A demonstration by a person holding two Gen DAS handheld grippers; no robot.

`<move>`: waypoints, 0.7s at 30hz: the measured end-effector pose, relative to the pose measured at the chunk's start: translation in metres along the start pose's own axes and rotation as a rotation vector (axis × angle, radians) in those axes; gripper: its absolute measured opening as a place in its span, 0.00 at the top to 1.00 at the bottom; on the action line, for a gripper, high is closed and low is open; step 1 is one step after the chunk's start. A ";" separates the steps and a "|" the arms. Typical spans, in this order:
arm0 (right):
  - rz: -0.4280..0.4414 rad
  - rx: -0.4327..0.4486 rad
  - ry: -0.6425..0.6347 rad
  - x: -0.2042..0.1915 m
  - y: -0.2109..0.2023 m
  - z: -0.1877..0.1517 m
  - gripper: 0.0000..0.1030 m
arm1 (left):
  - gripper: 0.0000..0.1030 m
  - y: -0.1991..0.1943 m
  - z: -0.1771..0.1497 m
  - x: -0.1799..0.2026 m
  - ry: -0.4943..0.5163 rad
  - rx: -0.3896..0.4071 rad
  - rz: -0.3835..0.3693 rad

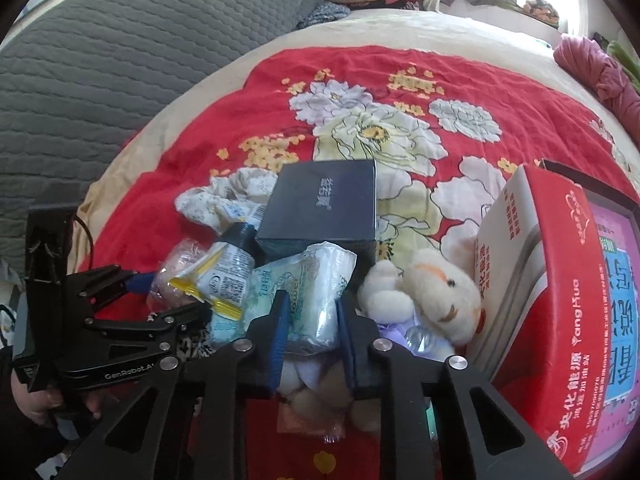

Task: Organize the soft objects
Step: 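Close the right gripper on the wet-wipes pack and lift it, then carry the wipes pack over the pink tray box and open the right gripper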

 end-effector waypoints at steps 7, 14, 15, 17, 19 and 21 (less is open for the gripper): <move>0.018 0.038 0.018 0.002 -0.020 0.010 0.82 | 0.43 -0.019 0.008 0.002 0.005 0.040 -0.009; 0.029 0.091 0.049 0.009 -0.045 0.021 0.83 | 0.43 -0.043 0.019 0.006 0.013 0.085 -0.036; 0.032 0.101 0.054 0.011 -0.050 0.023 0.83 | 0.43 -0.046 0.020 0.007 0.017 0.090 -0.038; 0.039 0.121 0.064 0.013 -0.059 0.027 0.83 | 0.43 -0.056 0.024 0.009 0.024 0.104 -0.048; 0.047 0.146 0.080 0.019 -0.070 0.032 0.83 | 0.43 -0.065 0.029 0.012 0.029 0.116 -0.053; 0.052 0.162 0.095 0.024 -0.078 0.036 0.83 | 0.43 -0.074 0.035 0.017 0.045 0.128 -0.048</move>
Point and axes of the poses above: each gripper's, at about its wrist camera, not at the fingertips, and y roughly the way its jaws point, x to its right, z to its top, the point moved 9 cm from there along y, roughly the way its jaws point, and after that the axes turned 9 degrees about -z, right-handed, at the moved point
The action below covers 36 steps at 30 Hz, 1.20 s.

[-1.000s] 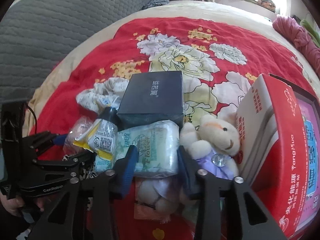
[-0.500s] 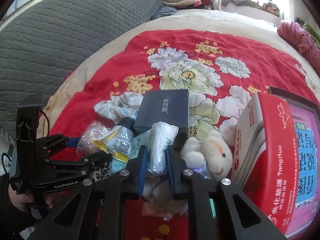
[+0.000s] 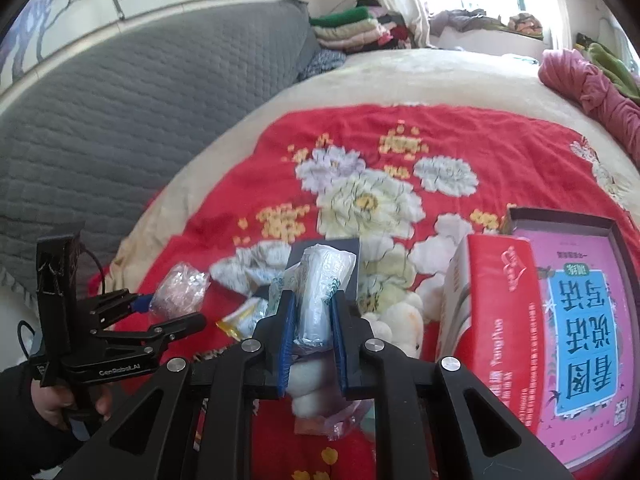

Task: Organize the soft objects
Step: 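Carry the wipes pack over the pink tray box and open the right gripper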

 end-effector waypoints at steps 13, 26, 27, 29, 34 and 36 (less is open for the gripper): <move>-0.104 0.092 0.128 0.099 -0.069 0.005 0.83 | 0.43 -0.003 0.055 0.095 0.151 0.039 -0.040; -0.186 0.124 0.246 0.203 -0.116 -0.017 0.83 | 0.43 0.048 0.091 0.241 0.332 0.017 -0.131; -0.188 0.123 0.252 0.209 -0.118 -0.018 0.83 | 0.43 0.053 0.092 0.250 0.343 0.015 -0.136; -0.194 0.120 0.266 0.222 -0.121 -0.020 0.83 | 0.43 0.061 0.095 0.266 0.359 0.011 -0.149; -0.214 0.128 0.277 0.236 -0.127 -0.022 0.83 | 0.43 0.083 0.098 0.298 0.400 -0.002 -0.178; -0.225 0.128 0.280 0.241 -0.129 -0.023 0.83 | 0.43 0.091 0.098 0.306 0.410 -0.011 -0.185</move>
Point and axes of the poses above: each gripper's, at about its wrist camera, not at the fingertips, and y roughly the way its jaws point, x to its right, z to its top, the point moved 9 cm from there along y, roughly the way its jaws point, and after that the axes turned 9 degrees about -z, right-handed, at the moved point
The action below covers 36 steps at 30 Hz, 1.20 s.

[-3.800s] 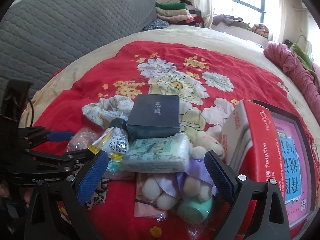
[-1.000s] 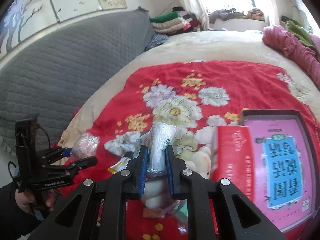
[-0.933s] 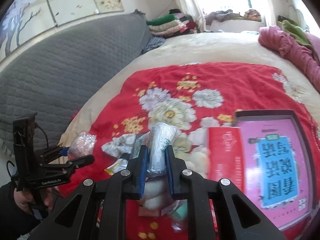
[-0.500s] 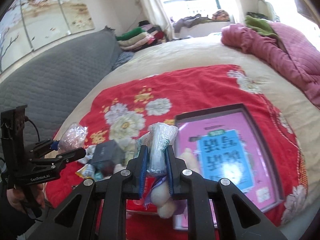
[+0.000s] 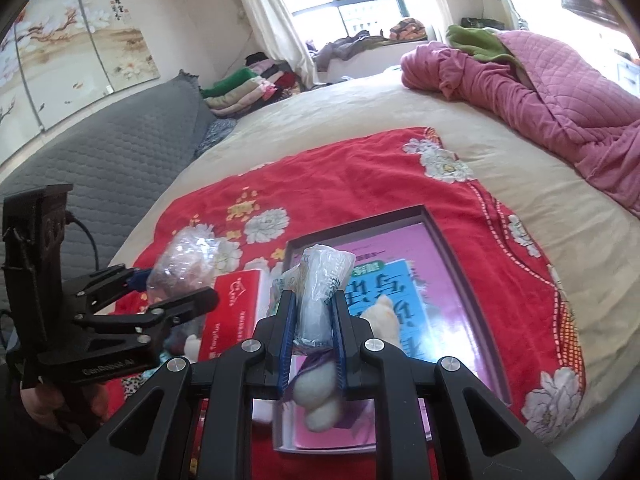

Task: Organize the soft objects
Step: 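Carry the wipes pack over the pink tray box and open the right gripper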

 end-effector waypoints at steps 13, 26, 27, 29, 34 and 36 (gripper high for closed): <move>-0.059 -0.012 0.039 0.032 0.019 -0.006 0.83 | 0.43 0.061 0.012 0.024 0.085 -0.071 0.012; -0.090 -0.041 0.089 0.057 0.033 -0.018 0.73 | 0.42 0.081 0.013 0.034 0.096 -0.105 0.015; -0.091 -0.039 0.086 0.056 0.033 -0.018 0.68 | 0.41 0.081 0.013 0.034 0.093 -0.107 0.012; -0.093 -0.037 0.076 0.054 0.033 -0.018 0.61 | 0.38 0.081 0.013 0.033 0.092 -0.105 0.014; -0.101 -0.022 0.079 0.054 0.028 -0.015 0.60 | 0.16 0.077 0.016 0.039 0.088 -0.092 -0.038; -0.099 -0.015 0.085 0.055 0.025 -0.014 0.60 | 0.16 0.074 0.018 0.040 0.095 -0.084 -0.027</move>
Point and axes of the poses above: each gripper's, at about its wrist camera, not at the fingertips, and y roughly the way its jaws point, x to its right, z to its top, the point moved 9 cm from there along y, roughly the way its jaws point, and after that the axes turned 9 degrees about -z, right-handed, at the moved point
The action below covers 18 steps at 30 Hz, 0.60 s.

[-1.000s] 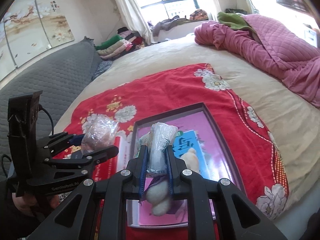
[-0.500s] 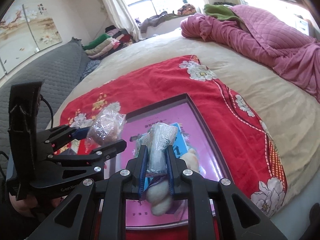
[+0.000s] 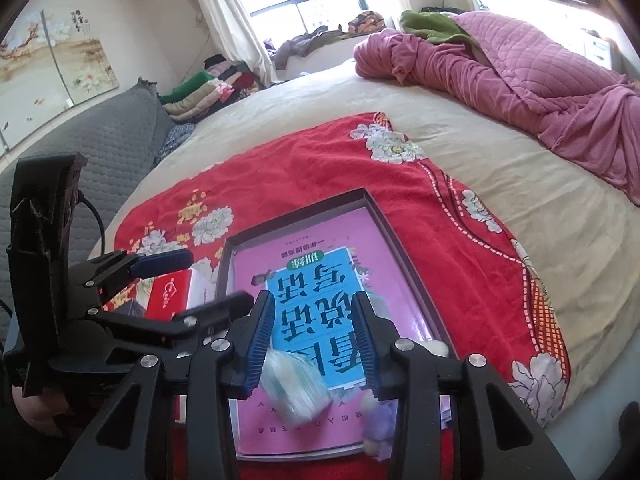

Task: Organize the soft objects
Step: 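Carry the wipes pack over the pink tray box and open the right gripper, then withdraw the open right gripper from the tray back toward the pile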

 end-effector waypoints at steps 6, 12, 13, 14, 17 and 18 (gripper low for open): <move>0.003 0.015 -0.005 -0.001 -0.011 0.004 0.60 | 0.16 -0.012 0.003 -0.002 -0.011 0.019 0.012; 0.014 0.049 -0.031 -0.014 -0.033 0.009 0.60 | 0.15 -0.043 0.004 -0.008 -0.022 0.057 0.029; 0.019 0.055 -0.041 -0.019 -0.038 0.010 0.60 | 0.15 -0.051 0.002 -0.010 -0.023 0.063 0.037; 0.025 0.061 -0.050 -0.024 -0.042 0.011 0.60 | 0.15 -0.058 -0.001 -0.013 -0.026 0.068 0.044; 0.050 0.071 -0.076 -0.046 -0.052 0.009 0.60 | 0.15 -0.077 -0.011 -0.024 -0.046 0.078 0.063; 0.057 0.072 -0.085 -0.054 -0.054 0.008 0.60 | 0.15 -0.084 -0.015 -0.028 -0.053 0.081 0.072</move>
Point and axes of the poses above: each gripper's, at about its wrist camera, not at the fingertips, and y roughly the way its jaws point, x to its right, z to its top, the point moved 9 cm from there along y, roughly the way its jaws point, and after that the axes turned 9 degrees about -z, right-handed, at the moved point
